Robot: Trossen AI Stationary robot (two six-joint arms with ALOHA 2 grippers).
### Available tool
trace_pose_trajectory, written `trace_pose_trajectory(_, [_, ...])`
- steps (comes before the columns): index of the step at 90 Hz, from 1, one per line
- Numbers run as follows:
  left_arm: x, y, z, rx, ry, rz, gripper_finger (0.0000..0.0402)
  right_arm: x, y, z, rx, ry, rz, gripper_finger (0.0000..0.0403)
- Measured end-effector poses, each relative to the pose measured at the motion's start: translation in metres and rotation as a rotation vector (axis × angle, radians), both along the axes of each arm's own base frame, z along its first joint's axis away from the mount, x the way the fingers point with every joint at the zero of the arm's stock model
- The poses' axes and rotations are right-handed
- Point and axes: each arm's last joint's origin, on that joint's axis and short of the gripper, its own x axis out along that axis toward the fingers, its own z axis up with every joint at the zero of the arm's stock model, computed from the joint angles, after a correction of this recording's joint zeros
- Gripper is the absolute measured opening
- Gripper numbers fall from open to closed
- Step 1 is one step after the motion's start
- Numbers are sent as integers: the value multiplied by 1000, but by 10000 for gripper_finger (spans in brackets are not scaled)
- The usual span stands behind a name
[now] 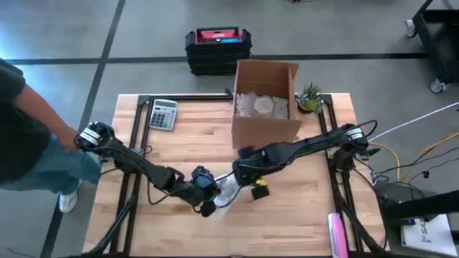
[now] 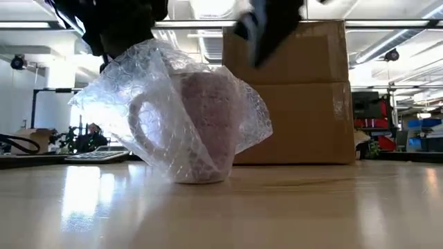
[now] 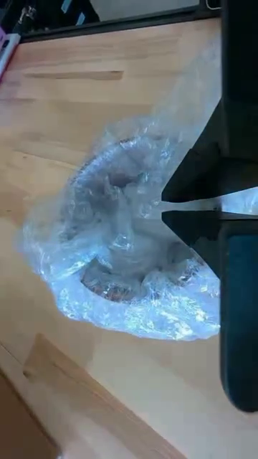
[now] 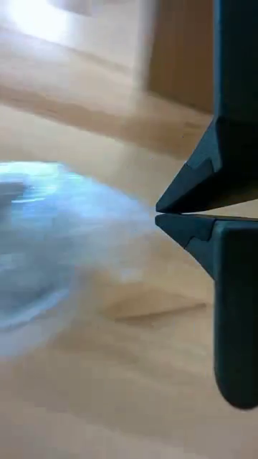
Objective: Wrap mug
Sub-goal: Wrap the purple mug with the transparent bubble wrap
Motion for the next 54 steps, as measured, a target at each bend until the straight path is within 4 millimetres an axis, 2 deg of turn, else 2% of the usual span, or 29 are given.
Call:
trace_pose_trajectory(10, [0,0,1,-5,-9,-2,20,-8,-5,-33,-89,25,-15,0])
trace_pose_trajectory(20, [1,0,1,-6,-11,-1,20,-6,-7,-47,-140,-49,-17,0])
trace_pose_trajectory(26, [1,0,1,-6,-12,0,20,0,-5,-45,-130,-111,-10,0])
trace_pose_trajectory(43, [4,4,1,-16,-20,13,20,10,11,-15,-59,-261,54,0])
trace_pose_trajectory(50, [6,6,1,-31,-18,19,20,14,16,-12,47,-307,99,0])
trace_pose_trajectory(54, [7,7,2,-40,-20,17,20,19,19,-17,79,-317,116,0])
